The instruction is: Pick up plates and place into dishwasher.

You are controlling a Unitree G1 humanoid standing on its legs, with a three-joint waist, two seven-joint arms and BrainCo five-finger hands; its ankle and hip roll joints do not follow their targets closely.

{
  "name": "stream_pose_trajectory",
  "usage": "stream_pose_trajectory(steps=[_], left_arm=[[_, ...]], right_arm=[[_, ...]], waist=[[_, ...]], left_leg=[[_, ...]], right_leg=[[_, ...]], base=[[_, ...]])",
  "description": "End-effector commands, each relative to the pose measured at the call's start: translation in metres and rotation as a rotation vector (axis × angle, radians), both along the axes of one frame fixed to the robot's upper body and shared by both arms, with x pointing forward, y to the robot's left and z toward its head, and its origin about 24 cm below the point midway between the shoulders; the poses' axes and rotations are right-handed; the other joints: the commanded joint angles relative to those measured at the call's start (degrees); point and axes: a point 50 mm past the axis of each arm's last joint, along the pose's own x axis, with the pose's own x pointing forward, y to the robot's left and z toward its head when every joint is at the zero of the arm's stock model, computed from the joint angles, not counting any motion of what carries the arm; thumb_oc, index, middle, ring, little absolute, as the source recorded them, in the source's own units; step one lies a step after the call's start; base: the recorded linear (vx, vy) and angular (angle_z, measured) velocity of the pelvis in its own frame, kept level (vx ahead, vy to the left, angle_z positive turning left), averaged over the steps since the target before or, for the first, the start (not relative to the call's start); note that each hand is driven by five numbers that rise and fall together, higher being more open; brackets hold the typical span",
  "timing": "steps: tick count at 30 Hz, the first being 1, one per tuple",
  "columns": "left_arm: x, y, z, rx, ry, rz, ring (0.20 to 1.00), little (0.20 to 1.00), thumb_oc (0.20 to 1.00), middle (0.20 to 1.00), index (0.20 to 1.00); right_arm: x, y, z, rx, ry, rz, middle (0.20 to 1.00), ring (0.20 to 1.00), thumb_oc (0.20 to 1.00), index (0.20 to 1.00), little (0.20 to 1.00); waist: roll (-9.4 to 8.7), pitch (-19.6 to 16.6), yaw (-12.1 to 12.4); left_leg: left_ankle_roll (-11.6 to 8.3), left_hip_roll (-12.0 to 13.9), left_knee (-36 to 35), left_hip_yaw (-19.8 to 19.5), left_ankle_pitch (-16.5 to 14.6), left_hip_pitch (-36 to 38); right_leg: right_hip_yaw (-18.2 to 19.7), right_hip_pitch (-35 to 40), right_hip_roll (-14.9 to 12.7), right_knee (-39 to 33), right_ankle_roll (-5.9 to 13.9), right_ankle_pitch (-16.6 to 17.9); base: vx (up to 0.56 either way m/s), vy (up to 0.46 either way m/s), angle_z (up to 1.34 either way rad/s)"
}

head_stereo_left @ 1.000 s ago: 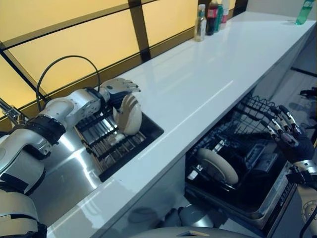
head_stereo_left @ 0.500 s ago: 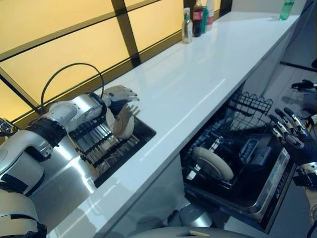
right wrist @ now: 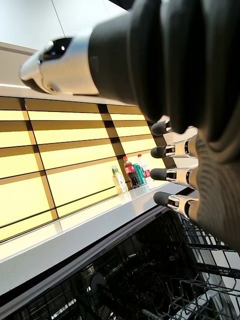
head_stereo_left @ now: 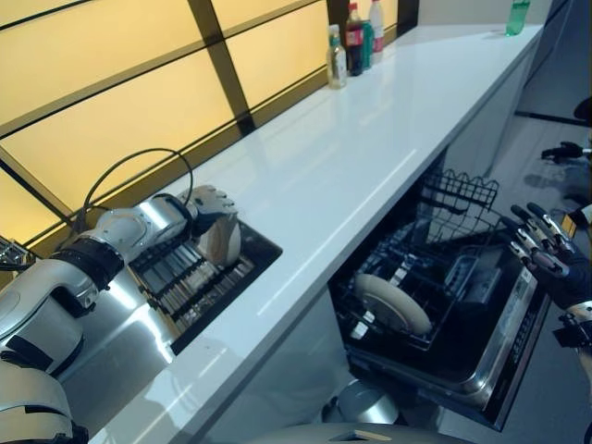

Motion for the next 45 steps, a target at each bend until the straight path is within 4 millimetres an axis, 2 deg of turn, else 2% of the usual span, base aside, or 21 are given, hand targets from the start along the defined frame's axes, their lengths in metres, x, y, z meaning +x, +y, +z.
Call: stream_pose_trajectory(steps=[1,5,10,18,19,20,21,36,41,45], left_arm=[[-0.007,0.037,-0.012,0.106,-0.010,0.156,1.000,1.000,1.000,1.000,1.000],[-0.009,0.044,-0.018,0.120,-0.054,0.171,1.000,1.000,1.000,1.000,1.000],[-0.012,0.039,-0.024,0.082,-0.124,0.109,1.000,1.000,1.000,1.000,1.000],[-0.024,0.045,-0.046,-0.052,-0.141,0.141,1.000,1.000,1.000,1.000,1.000],[-0.026,0.048,-0.049,-0.059,-0.141,0.169,0.793,0.793,0.793,0.793,0.793],[-0.026,0.049,-0.051,-0.046,-0.140,0.175,0.442,0.442,0.442,0.442,0.442],[-0.027,0.050,-0.054,-0.037,-0.133,0.186,0.200,0.200,0.200,0.200,0.200],[-0.033,0.050,-0.062,0.003,-0.100,0.158,0.200,0.200,0.200,0.200,0.200],[-0.033,0.053,-0.059,-0.005,-0.107,0.156,0.200,0.200,0.200,0.200,0.200],[-0.032,0.057,-0.045,-0.013,-0.146,0.130,0.200,0.200,0.200,0.200,0.200]], right_arm=[[0.000,-0.009,0.028,-0.085,-0.103,-0.013,1.000,1.000,1.000,1.000,1.000],[-0.002,-0.012,0.031,-0.079,-0.108,-0.009,1.000,1.000,1.000,1.000,1.000],[-0.010,-0.015,0.029,-0.072,-0.097,-0.006,1.000,1.000,1.000,1.000,1.000],[-0.015,-0.020,0.029,-0.079,-0.089,-0.025,1.000,1.000,1.000,1.000,1.000],[-0.015,-0.021,0.028,-0.079,-0.088,-0.026,1.000,1.000,1.000,1.000,1.000],[-0.016,-0.022,0.029,-0.079,-0.088,-0.027,1.000,1.000,1.000,1.000,1.000],[-0.016,-0.022,0.029,-0.078,-0.088,-0.028,1.000,1.000,1.000,1.000,1.000],[-0.015,-0.025,0.035,-0.080,-0.091,-0.027,1.000,1.000,1.000,1.000,1.000],[-0.016,-0.026,0.035,-0.071,-0.094,-0.024,1.000,1.000,1.000,1.000,1.000],[-0.015,-0.021,0.030,-0.048,-0.101,-0.006,1.000,1.000,1.000,1.000,1.000]], waist=[[-1.15,-2.67,0.11],[-1.53,-2.55,0.14],[-1.80,-2.70,0.23],[-1.99,-2.56,0.69],[-2.02,-2.57,0.72],[-2.03,-2.58,0.75],[-1.99,-2.55,0.80],[-1.69,-1.96,1.09],[-1.76,-2.08,1.22],[-2.21,-2.36,1.49]], left_leg=[[2.32,1.30,9.97,-0.04,-0.47,-7.20],[2.23,1.25,10.01,-0.20,-0.34,-7.28],[2.16,1.25,9.92,-0.45,0.12,-7.32],[2.03,1.28,9.78,-0.80,0.57,-7.03],[1.98,1.29,9.76,-0.73,0.62,-6.95],[2.01,1.29,9.66,-0.72,0.63,-6.85],[1.95,1.29,9.63,-0.69,0.72,-6.79],[1.47,1.35,9.71,-0.99,1.34,-6.41],[1.30,1.50,9.67,-0.94,1.30,-6.18],[1.35,1.73,9.05,-0.45,1.15,-6.25]], right_leg=[[-1.85,0.42,-3.17,-2.93,5.89,2.40],[-1.78,0.88,-3.05,-3.25,5.90,2.40],[-1.98,1.06,-3.04,-3.31,5.86,2.52],[-2.58,1.85,-3.25,-3.11,5.78,2.14],[-2.53,2.01,-3.28,-3.18,5.80,2.19],[-2.46,2.15,-3.26,-3.29,5.83,2.23],[-2.45,2.25,-3.27,-3.34,5.85,2.22],[-3.07,3.48,-3.67,-3.73,5.80,2.28],[-3.20,3.90,-3.66,-4.08,5.87,2.32],[-3.14,3.77,-3.48,-5.37,6.30,3.04]], base=[[0.00,0.000,0.00],[0.00,0.000,0.00],[0.00,0.000,0.00],[0.00,0.000,0.00],[0.00,0.000,0.00],[0.00,0.000,0.00],[0.01,0.008,0.04],[0.00,0.002,0.01],[0.00,0.000,0.00],[-0.06,-0.047,-0.02]])
